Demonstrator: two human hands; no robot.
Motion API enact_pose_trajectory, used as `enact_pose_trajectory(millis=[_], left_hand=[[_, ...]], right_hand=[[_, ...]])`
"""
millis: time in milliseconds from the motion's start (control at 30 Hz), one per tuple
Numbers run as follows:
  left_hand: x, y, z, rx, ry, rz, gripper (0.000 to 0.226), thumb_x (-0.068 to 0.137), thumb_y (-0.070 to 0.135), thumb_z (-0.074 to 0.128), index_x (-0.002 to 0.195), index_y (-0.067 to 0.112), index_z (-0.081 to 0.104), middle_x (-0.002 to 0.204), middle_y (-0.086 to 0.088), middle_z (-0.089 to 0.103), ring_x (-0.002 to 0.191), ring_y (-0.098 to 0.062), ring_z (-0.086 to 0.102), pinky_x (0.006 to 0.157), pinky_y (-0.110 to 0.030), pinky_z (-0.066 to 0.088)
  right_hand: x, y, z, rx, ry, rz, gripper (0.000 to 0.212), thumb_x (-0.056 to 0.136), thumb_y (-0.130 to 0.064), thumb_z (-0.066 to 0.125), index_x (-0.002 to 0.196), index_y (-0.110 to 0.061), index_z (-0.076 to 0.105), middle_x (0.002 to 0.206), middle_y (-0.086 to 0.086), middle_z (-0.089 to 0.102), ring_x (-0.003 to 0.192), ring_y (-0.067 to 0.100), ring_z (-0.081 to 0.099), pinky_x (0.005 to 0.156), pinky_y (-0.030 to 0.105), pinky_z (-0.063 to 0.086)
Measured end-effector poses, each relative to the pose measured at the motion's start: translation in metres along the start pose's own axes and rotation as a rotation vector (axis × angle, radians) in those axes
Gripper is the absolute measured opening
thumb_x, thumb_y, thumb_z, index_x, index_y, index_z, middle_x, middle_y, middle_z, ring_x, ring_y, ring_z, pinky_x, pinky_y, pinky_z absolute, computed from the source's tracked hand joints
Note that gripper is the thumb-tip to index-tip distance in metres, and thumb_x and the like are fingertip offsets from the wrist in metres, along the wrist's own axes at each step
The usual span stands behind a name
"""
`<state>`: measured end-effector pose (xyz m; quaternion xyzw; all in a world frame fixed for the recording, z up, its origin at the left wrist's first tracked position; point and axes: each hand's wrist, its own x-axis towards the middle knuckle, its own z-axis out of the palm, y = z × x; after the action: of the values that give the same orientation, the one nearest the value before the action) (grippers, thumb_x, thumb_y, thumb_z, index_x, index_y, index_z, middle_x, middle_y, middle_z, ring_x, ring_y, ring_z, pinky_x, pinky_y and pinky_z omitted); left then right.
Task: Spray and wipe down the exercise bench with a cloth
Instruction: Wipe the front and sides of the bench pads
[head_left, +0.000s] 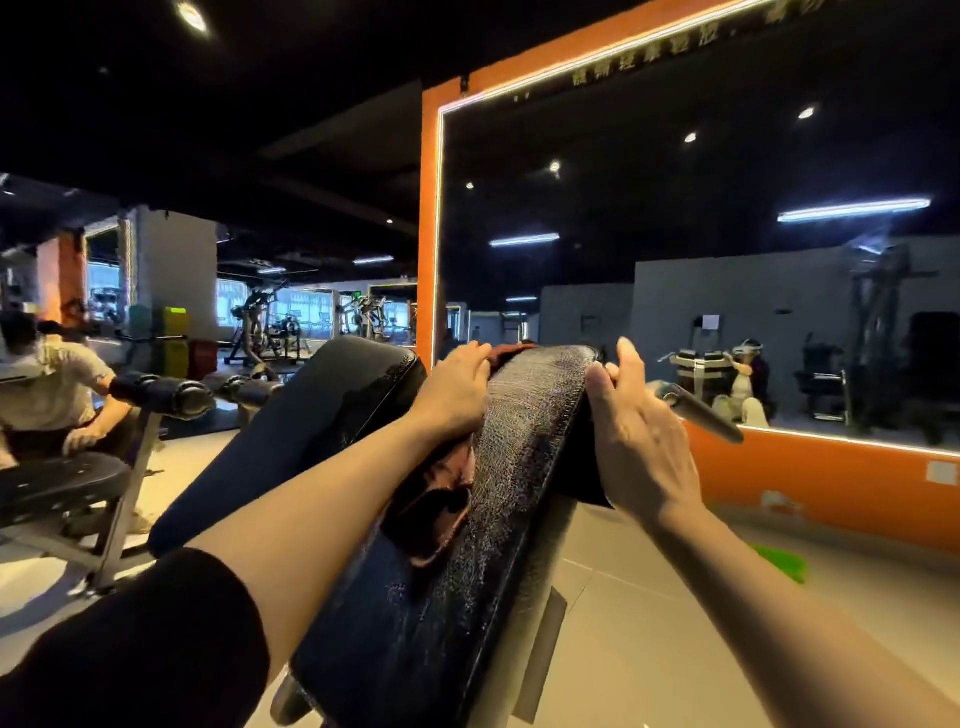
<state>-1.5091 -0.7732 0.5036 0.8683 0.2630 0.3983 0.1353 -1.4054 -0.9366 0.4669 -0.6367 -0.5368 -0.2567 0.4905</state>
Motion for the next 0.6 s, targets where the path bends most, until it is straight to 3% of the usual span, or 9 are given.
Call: enact_pose_trajectory(millis=[67,100,200,333,400,500,600], left_hand=[[0.004,-0.003,-0.001,0.013,0.019,-0.061,0.035,0.105,0.018,0.032,0.131,0.006,0.052,0.135,-0.014,0.053,0.122,-0.026,0.048,0.102,-0.034,0.036],[0.004,0.002,0.0,0.011,0.022,-0.061,0.036,0.105,0.018,0.032,0.134,0.008,0.051,0.137,-0.013,0.051,0.124,-0.026,0.047,0.105,-0.036,0.035],[-0.003,0.034,0.005,-0.029,0.003,0.089,0.04,0.105,0.018,0.034,0.144,0.014,0.042,0.146,-0.008,0.044,0.136,-0.023,0.037,0.115,-0.044,0.026],[-0.015,0.071,0.016,-0.04,-0.013,0.289,0.042,0.104,0.02,0.037,0.146,0.017,0.04,0.147,-0.002,0.042,0.136,-0.019,0.036,0.115,-0.038,0.027],[-0.018,0.068,0.016,-0.055,-0.006,0.32,0.041,0.104,0.02,0.037,0.145,0.016,0.042,0.147,-0.001,0.041,0.137,-0.018,0.034,0.115,-0.036,0.026],[-0.018,0.038,0.007,-0.029,0.029,0.239,0.041,0.104,0.016,0.035,0.144,0.013,0.043,0.148,-0.002,0.041,0.136,-0.018,0.035,0.117,-0.032,0.022],[-0.024,-0.011,-0.006,0.037,0.017,0.029,0.043,0.105,0.017,0.031,0.148,0.012,0.037,0.152,-0.004,0.037,0.14,-0.019,0.032,0.118,-0.035,0.019]], right_hand=[[0.0,0.0,0.001,0.0,0.0,-0.009,0.118,0.069,-0.086,-0.013,0.153,-0.009,0.019,0.079,-0.003,0.053,0.067,0.002,0.047,0.056,0.01,0.027],[0.0,0.001,0.002,0.008,0.005,-0.016,0.116,0.07,-0.086,-0.011,0.153,-0.01,0.018,0.081,-0.001,0.056,0.068,0.002,0.047,0.057,0.01,0.026],[0.0,0.004,0.004,0.067,0.022,-0.023,0.114,0.07,-0.087,-0.01,0.153,-0.013,0.016,0.078,-0.004,0.056,0.069,0.002,0.05,0.059,0.01,0.028],[0.0,0.005,0.006,0.099,0.05,-0.028,0.1,0.077,-0.081,-0.004,0.154,-0.018,0.01,0.096,0.008,0.067,0.073,0.008,0.057,0.058,0.01,0.034],[-0.001,0.004,0.004,0.097,0.05,-0.03,0.102,0.077,-0.083,-0.006,0.154,-0.018,0.01,0.088,0.002,0.065,0.069,0.004,0.054,0.056,0.011,0.033],[-0.001,0.005,0.004,0.062,0.045,-0.044,0.106,0.075,-0.083,-0.01,0.153,-0.016,0.012,0.07,-0.007,0.055,0.065,0.001,0.052,0.056,0.012,0.029],[0.0,0.006,0.004,0.036,0.03,-0.036,0.11,0.072,-0.085,-0.011,0.154,-0.015,0.011,0.068,-0.01,0.048,0.064,0.004,0.048,0.057,0.017,0.028]])
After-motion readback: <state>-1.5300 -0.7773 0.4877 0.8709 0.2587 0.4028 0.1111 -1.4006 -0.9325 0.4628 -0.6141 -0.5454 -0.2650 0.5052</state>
